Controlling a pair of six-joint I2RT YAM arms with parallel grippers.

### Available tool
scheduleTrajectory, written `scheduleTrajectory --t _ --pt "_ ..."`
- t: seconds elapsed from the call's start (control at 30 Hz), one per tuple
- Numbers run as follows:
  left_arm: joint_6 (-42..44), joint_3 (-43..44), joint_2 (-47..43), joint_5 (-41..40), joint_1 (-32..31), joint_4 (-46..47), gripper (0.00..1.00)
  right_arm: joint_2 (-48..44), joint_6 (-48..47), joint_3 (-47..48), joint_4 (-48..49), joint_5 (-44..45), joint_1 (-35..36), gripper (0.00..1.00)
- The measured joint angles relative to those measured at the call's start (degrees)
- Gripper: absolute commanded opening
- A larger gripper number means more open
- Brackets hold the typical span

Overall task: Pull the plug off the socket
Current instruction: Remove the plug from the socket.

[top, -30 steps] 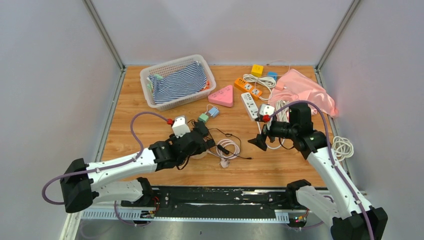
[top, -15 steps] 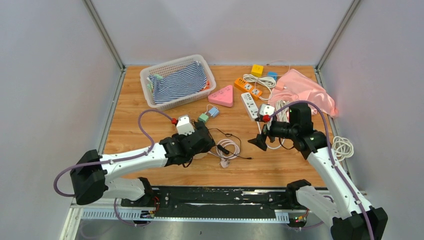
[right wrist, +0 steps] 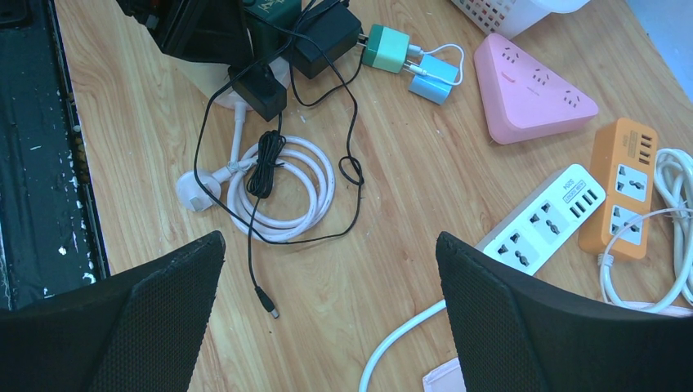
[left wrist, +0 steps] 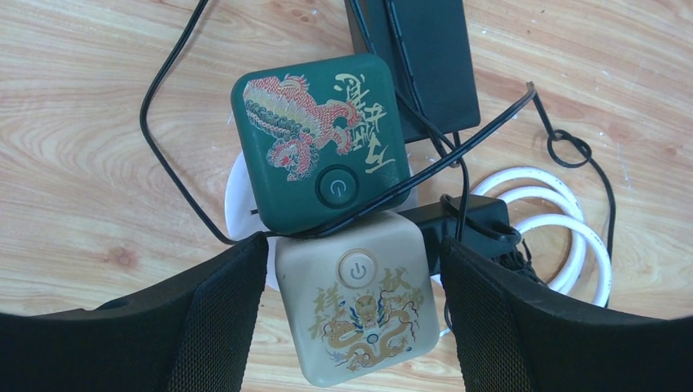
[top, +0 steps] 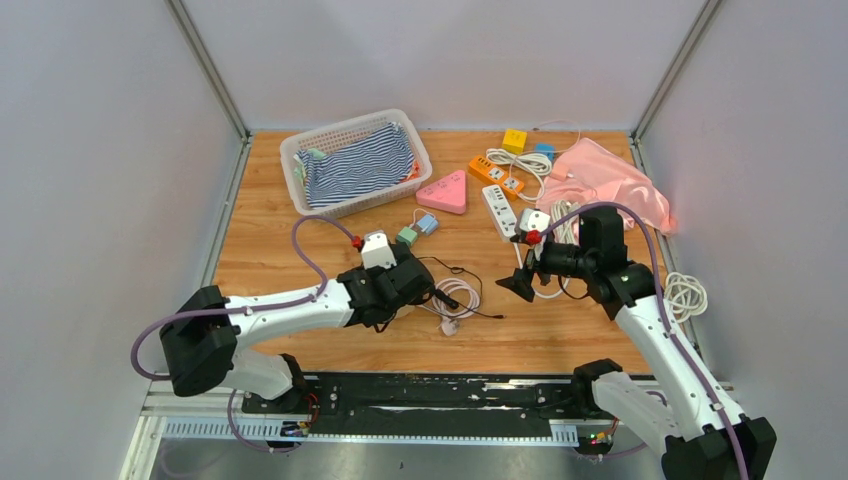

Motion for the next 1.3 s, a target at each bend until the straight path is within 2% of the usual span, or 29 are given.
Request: scheduleTrajectory --t 0.23,0.43,0.5,0.83,1.0,1.1,1.3 --pt "-0.68 0.0 0.5 0.46 0.0 -0.35 0.68 -0.17 -0.02 0.0 -0.02 0.02 0.0 1.0" --pt "-0.15 -0.48 -0.44 0.83 0.02 -0.09 0.43 -0.13 0.0 0.0 -0.02 -0.48 0.0 1.0" --pt "0.17 -1.6 -1.53 1.05 0.02 0.87 0.38 0.0 0.02 0.0 -0.02 -0.98 0.0 1.0" --pt "5.97 -10.54 -11.15 3.74 0.37 9.7 0.28 2.38 -0.02 -0.59 0.0 -4.9 0.15 1.0" --pt "10.64 -16.35 -16.5 8.96 2.86 18.34 0.21 4.37 -1.27 -1.6 -0.09 -7.93 1.92 1.0" --pt "12.83 -18.36 -17.49 12.44 4.31 23.34 0.17 5.81 -2.95 -2.01 -0.11 -9.79 4.17 1.0" --pt "17.31 -18.75 -16.72 18.29 5.4 27.26 0.12 9.14 -9.44 -4.07 0.55 -12.09 9.46 0.98"
